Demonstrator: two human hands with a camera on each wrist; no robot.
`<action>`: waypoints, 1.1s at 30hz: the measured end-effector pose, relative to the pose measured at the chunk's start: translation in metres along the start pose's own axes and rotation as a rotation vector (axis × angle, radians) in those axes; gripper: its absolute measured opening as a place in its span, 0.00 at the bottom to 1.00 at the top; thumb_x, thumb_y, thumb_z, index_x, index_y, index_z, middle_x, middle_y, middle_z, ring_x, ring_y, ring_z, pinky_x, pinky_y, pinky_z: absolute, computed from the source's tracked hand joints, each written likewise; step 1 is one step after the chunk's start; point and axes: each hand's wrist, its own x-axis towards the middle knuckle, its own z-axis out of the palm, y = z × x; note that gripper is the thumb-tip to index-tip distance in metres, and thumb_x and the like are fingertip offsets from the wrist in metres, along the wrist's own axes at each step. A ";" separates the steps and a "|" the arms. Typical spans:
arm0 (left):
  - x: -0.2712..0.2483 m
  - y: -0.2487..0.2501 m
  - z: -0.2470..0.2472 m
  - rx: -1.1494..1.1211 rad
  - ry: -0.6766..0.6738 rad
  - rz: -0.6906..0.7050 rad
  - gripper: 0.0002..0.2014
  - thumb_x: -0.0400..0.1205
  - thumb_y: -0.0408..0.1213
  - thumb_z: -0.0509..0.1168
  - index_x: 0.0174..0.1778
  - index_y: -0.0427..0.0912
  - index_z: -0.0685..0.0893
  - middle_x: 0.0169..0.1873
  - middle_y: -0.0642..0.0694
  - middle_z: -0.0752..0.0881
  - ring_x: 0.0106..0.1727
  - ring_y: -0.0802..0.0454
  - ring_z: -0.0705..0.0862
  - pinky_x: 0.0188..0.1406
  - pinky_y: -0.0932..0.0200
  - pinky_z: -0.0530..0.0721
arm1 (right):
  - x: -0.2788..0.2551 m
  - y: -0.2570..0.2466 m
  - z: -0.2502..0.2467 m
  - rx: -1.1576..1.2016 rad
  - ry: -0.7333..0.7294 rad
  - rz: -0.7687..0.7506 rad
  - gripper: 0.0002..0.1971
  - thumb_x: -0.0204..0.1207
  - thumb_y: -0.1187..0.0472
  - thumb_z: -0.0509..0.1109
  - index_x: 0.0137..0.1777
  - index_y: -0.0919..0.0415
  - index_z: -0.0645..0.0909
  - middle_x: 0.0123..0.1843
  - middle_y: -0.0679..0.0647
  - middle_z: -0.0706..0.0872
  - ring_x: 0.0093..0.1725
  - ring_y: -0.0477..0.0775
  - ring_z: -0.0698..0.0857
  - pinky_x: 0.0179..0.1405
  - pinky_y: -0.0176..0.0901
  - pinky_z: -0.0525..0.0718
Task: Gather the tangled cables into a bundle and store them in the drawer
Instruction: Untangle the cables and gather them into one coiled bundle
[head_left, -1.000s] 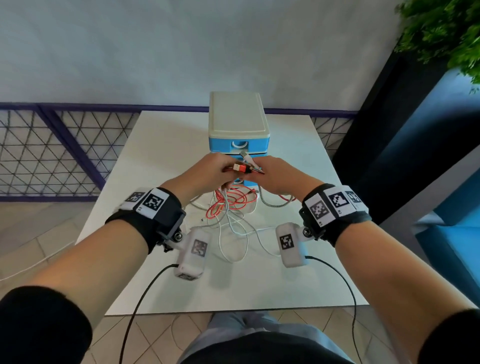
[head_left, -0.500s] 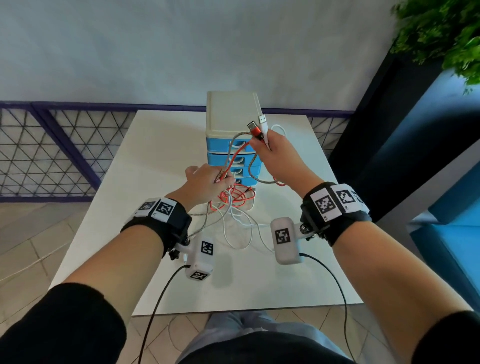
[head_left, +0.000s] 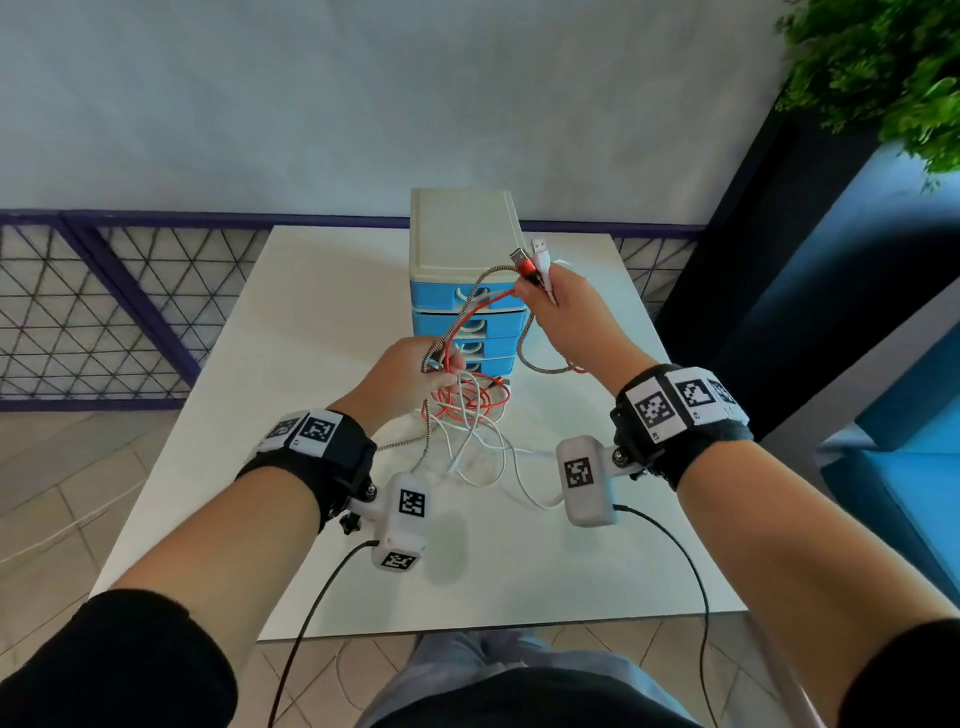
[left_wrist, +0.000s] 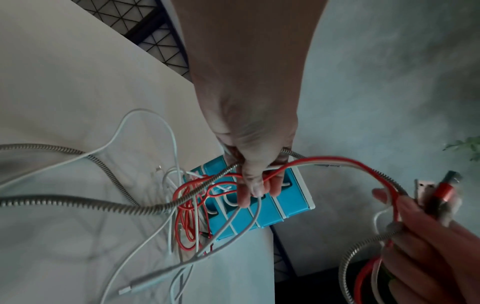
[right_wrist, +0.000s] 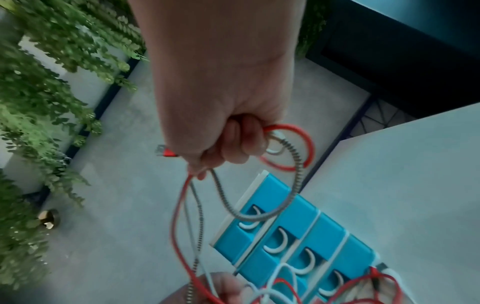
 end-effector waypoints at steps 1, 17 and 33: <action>0.000 0.000 -0.002 -0.029 0.008 -0.012 0.07 0.75 0.24 0.69 0.43 0.41 0.85 0.35 0.48 0.89 0.39 0.52 0.90 0.50 0.65 0.84 | -0.004 0.002 0.000 0.078 0.015 -0.036 0.10 0.83 0.56 0.64 0.55 0.62 0.80 0.34 0.43 0.77 0.30 0.40 0.75 0.33 0.34 0.73; -0.008 0.013 -0.019 -0.579 -0.124 -0.262 0.09 0.79 0.20 0.65 0.47 0.38 0.84 0.38 0.44 0.86 0.35 0.55 0.89 0.42 0.67 0.87 | -0.016 0.030 0.053 -0.373 -0.440 0.099 0.27 0.71 0.34 0.69 0.41 0.62 0.80 0.35 0.53 0.82 0.38 0.54 0.82 0.35 0.48 0.75; -0.019 -0.026 -0.023 0.039 0.056 -0.134 0.12 0.77 0.23 0.65 0.45 0.47 0.79 0.34 0.54 0.80 0.34 0.67 0.80 0.40 0.69 0.75 | -0.006 0.008 -0.004 0.190 -0.238 0.273 0.17 0.76 0.54 0.69 0.27 0.57 0.75 0.21 0.50 0.66 0.20 0.49 0.62 0.21 0.40 0.61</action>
